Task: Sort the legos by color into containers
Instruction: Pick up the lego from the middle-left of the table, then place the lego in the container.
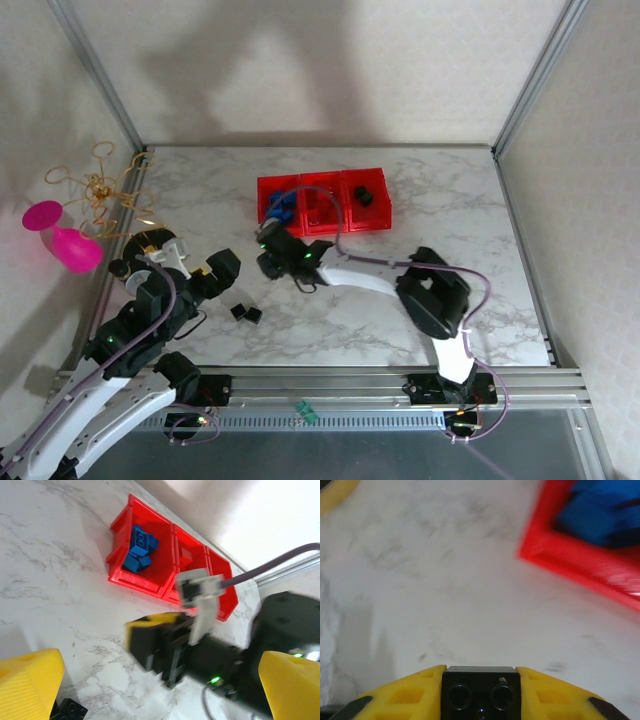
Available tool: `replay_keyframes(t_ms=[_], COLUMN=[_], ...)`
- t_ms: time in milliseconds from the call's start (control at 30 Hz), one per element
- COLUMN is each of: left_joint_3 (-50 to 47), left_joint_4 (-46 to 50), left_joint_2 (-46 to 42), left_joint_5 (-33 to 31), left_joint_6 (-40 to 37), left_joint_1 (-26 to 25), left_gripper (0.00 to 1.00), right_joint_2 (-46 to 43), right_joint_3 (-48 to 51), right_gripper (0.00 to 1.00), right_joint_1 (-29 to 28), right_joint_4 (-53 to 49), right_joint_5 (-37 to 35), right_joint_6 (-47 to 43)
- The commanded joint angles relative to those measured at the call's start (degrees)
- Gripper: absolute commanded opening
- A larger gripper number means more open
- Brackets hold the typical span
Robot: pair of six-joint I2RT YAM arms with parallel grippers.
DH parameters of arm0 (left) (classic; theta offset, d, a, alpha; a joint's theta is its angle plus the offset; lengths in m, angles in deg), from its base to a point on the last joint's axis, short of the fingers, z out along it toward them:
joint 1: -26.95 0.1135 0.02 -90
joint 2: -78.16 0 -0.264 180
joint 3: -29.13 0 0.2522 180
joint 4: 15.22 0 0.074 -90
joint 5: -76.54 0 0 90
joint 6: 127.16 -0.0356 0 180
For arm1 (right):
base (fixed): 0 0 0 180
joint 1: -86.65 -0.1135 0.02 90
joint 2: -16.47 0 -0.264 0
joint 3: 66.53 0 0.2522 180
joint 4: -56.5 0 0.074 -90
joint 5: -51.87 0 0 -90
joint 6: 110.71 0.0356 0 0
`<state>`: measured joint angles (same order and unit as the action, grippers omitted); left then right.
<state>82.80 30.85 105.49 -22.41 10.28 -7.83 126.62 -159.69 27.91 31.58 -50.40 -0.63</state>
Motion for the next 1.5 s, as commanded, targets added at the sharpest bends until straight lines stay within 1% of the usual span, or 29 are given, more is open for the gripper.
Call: replay_keyframes(t_ms=[0,133,267,367,567,667,733,833,933,1033,1100,1267,1367,1467], left_joint_3=[-0.7,-1.4,-1.4,-1.4,-1.6,-1.7,-1.7,-1.8,-2.0,-1.9,-1.7,-2.1,-2.2,-2.4], left_joint_4=[-6.1,-12.2,-18.2,-21.6,-25.6,-26.1,-25.8,-25.3,-25.2,-24.8,-24.1,-22.2,-19.5,-16.1], left_joint_2=[3.0,7.1,12.3,16.0,21.0,22.3,22.7,22.4,22.0,21.9,21.9,19.9,18.0,15.7], left_joint_5=[4.2,8.2,11.5,13.3,14.9,15.1,15.1,14.5,14.1,14.1,13.9,12.8,11.5,10.3], left_joint_6=[-2.1,-4.0,-5.4,-6.4,-7.8,-7.8,-7.9,-8.1,-7.9,-7.8,-7.8,-7.4,-6.9,-6.3], left_joint_1=[0.4,0.4,0.3,0.0,-0.3,-0.3,-0.4,-0.4,-0.4,-0.4,-0.4,-0.4,-0.4,-0.4], left_gripper=[1.0,1.0,0.99,1.0,1.0,0.99,1.0,0.99,1.0,1.0,1.0,0.99,1.0,1.0], right_joint_2=[-6.1,-10.6,-12.3,-10.0,-3.7,0.5,3.1,6.2,8.1,8.0,6.5,-0.7,-5.0,-8.9], right_joint_3=[4.4,7.6,8.4,6.2,0.7,-3.6,-6.5,-9.7,-12.0,-12.7,-11.7,-5.0,0.2,5.2], right_gripper=[0.32,0.32,0.32,0.33,0.34,0.35,0.35,0.37,0.44,0.5,0.54,0.58,0.61,0.63], right_joint_1=[4.7,11.6,19.4,24.5,30.8,32.7,33.4,34.3,34.5,34.4,34.3,31.6,27.9,22.6], right_joint_4=[-0.6,-1.3,0.5,0.7,2.1,2.0,1.2,1.0,0.4,0.0,0.0,0.3,0.3,0.9], right_joint_5=[-5.3,-9.0,-9.1,-8.7,-6.4,-4.7,-5.2,-3.6,-3.5,-2.6,-1.6,0.6,1.6,2.4], right_joint_6=[4.3,4.6,3.0,0.8,-2.0,-4.0,-4.8,-5.3,-5.9,-6.1,-5.9,-4.3,-2.7,-1.7])
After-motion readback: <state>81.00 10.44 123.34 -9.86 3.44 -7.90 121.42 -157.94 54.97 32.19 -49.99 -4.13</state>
